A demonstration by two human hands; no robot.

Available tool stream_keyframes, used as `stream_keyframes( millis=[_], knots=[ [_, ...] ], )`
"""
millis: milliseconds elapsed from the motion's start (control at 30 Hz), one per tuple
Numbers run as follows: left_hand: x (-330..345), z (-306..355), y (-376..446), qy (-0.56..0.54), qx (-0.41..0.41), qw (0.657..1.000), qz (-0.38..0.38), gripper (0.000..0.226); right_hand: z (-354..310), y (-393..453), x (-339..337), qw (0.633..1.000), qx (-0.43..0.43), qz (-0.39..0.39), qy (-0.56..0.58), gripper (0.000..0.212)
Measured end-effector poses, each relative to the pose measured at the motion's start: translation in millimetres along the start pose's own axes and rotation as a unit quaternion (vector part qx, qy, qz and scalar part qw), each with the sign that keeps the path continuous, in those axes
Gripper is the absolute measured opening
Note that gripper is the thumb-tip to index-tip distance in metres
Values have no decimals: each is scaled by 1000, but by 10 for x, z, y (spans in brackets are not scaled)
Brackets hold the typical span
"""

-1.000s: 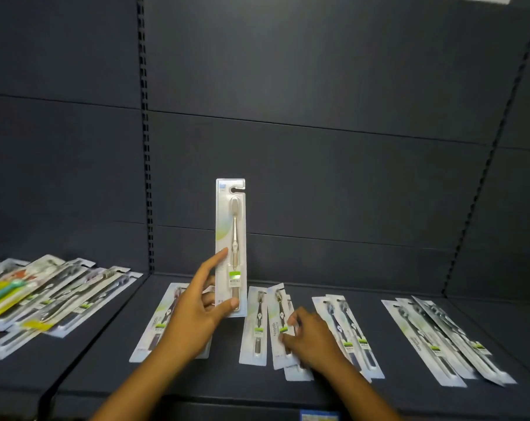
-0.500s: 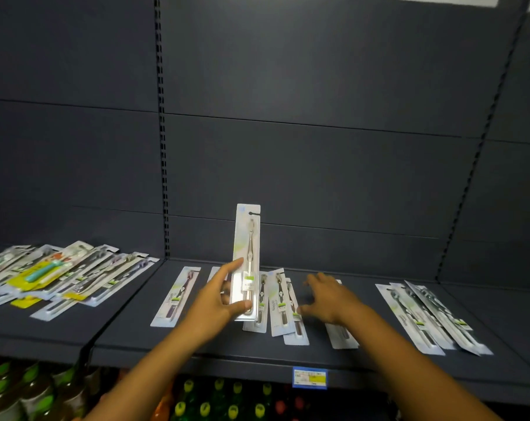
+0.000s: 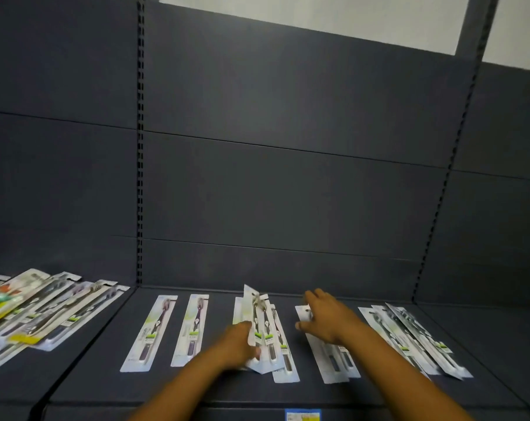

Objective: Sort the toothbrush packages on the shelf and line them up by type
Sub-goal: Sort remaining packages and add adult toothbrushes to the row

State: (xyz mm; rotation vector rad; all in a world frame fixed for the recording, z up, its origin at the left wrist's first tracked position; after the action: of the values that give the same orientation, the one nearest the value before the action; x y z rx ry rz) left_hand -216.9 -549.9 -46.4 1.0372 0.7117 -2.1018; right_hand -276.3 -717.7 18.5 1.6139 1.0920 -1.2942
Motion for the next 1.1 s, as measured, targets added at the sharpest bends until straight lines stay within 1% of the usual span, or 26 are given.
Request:
stream_keyframes(
  millis=[33,100,167,267,400,533,633,733,833,967,1100],
  knots=[
    [48,-31,12,44,-5,999,-22,57,-16,10,2,1000,2,-2,1,73],
    [96,-120,73,143,-13,989,-40,65,-50,25,-2,1000,5,1,3,71],
    [92,-197,133,226,-20,973,-34,76,-95,30,-8,1000,5,3,7,65],
    [36,-187,190,268,-15,963,4,82,-149,33,-7,1000,5,5,16,62],
    [6,-157,209,261,3,964,49,86,-191,-2,24,1000,9,4,23,59],
    [-199,-228,85,220,6,972,87,76,-259,-96,36,999,7,-13,29,62],
    [-464,-371,-69,192,12,978,82,62,-356,-156,21,999,6,-28,40,64],
    [-746,-571,-282,200,-3,977,76,59,-523,-208,31,998,3,-36,46,67],
    [-1034,-642,-514,246,-27,964,98,57,-847,-235,89,997,-20,-39,62,65],
    [-1338,-715,-893,275,-45,951,137,56,-1502,-294,178,993,-92,-38,60,68],
    [-1634,-1075,-1359,286,-81,939,170,59,-2173,-362,218,987,-150,-42,48,69]
  ],
)
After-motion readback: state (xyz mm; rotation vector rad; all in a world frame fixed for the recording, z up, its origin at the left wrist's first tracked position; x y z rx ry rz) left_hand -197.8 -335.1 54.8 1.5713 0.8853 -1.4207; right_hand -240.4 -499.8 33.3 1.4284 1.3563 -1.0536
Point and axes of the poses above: each hand's wrist, its own y-axis towards the middle knuckle, its own x-axis out of the palm, z = x × y, the point moved 10 cm from there along y, towards the middle knuckle, and after that the axes turned 5 degrees about y, right-handed, at the moved point
